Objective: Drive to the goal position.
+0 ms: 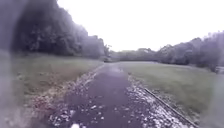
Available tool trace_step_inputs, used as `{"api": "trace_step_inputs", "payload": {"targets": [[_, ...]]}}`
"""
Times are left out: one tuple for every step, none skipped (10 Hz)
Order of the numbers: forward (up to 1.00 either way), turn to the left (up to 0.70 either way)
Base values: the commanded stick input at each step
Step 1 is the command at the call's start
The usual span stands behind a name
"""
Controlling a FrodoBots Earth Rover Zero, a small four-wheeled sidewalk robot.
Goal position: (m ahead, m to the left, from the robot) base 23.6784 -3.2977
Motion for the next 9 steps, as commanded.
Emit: {"api": "trace_step_inputs", "payload": {"targets": [[0.70, 0.00], [0.70, 0.00], [0.70, 0.00], [0.70, 0.00], [0.70, 0.00], [0.70, 0.00], [0.70, 0.00], [0.70, 0.00], [0.70, 0.00]]}}
